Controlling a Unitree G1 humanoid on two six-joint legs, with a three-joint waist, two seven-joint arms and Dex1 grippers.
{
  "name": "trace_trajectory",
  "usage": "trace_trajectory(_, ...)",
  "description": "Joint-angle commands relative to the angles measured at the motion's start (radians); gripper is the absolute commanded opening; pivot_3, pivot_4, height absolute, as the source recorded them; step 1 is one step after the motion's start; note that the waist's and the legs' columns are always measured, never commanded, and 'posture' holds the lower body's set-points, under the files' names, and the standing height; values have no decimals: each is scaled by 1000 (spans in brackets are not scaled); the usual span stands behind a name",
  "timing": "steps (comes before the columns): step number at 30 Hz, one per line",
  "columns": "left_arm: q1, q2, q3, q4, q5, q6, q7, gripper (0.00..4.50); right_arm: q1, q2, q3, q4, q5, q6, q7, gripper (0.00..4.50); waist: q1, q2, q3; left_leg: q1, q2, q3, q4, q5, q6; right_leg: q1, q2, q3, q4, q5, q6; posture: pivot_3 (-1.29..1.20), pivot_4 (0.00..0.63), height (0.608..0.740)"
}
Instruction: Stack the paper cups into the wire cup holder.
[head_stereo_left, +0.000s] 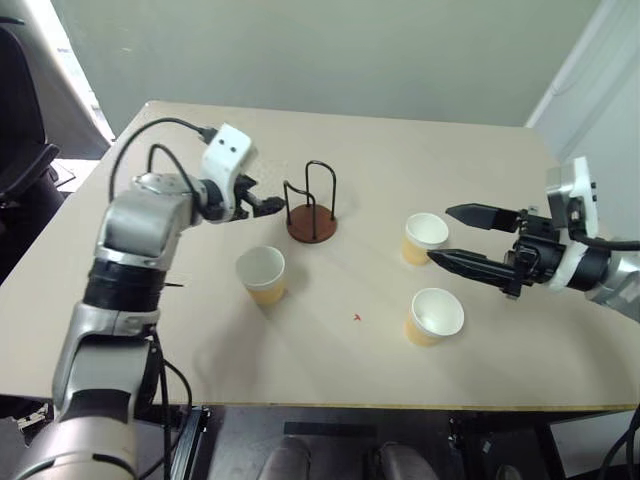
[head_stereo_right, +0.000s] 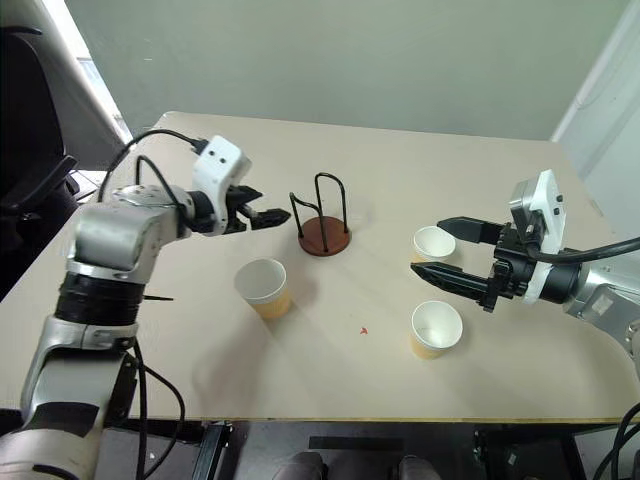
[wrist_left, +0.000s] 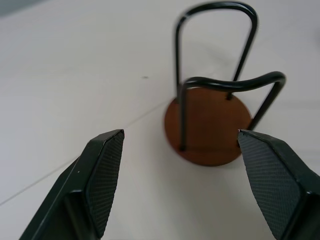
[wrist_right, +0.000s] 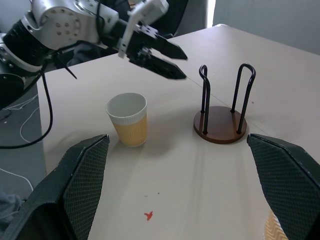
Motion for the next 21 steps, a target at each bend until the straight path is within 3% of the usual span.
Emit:
trace_trajectory(1, -53, -13, -12, 47, 37, -28, 12, 3850, 10, -19, -64, -39, 26, -2, -19, 4500, 0, 0, 0, 0, 0, 0, 0, 0, 0, 0, 0, 0, 0, 0, 0, 0, 150, 740)
trace_trajectory(21, -200, -216, -33, 473, 158, -344, 41, 3850, 73, -45, -134, -94, 94, 16, -103, 4500, 9, -1, 0, 0, -1, 3, 1, 0, 1, 0, 0, 4, -1, 0, 4, 0, 150, 740)
